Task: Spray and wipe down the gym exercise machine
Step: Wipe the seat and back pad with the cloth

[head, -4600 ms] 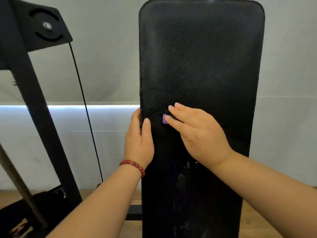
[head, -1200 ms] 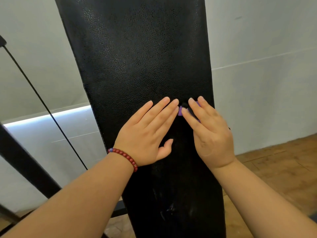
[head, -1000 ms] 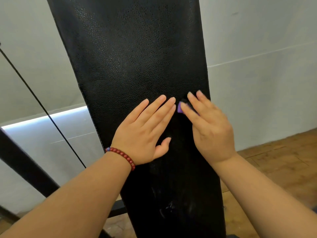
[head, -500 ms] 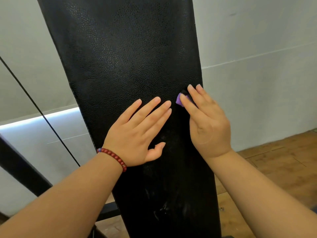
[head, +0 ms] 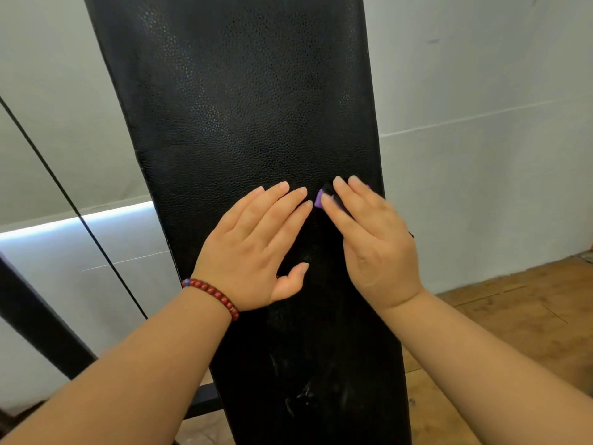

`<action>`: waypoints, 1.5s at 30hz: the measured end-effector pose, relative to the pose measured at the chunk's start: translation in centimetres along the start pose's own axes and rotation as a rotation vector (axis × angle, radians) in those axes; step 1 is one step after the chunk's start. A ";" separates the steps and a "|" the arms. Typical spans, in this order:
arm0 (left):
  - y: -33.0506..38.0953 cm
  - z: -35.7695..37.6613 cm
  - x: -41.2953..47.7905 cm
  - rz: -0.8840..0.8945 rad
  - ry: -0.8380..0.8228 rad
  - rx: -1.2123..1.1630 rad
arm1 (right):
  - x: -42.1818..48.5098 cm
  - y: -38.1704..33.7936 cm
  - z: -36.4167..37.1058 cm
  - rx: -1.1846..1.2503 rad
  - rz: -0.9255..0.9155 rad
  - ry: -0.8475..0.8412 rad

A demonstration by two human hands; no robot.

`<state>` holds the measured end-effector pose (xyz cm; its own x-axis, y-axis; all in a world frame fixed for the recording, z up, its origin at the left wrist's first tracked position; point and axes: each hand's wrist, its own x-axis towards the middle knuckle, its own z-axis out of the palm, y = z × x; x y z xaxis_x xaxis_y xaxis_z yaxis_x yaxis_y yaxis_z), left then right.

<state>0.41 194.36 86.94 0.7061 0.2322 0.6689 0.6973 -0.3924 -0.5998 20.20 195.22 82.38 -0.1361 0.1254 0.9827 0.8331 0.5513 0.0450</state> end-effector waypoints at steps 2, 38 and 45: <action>0.0 -0.1 0.0 0.001 0.002 0.004 | -2.3 -1.0 -0.3 -0.011 -0.001 -0.028; 5.5 1.2 -6.0 -0.260 -0.017 0.185 | -5.3 -1.3 -0.4 -0.176 -0.160 0.123; 5.5 1.3 -6.1 -0.238 0.003 0.190 | -7.9 -1.4 0.0 -0.149 -0.151 0.170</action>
<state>0.08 191.99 79.00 0.5200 0.2947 0.8017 0.8539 -0.1539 -0.4972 20.11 193.47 74.55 -0.1834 -0.0960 0.9783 0.8817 0.4240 0.2069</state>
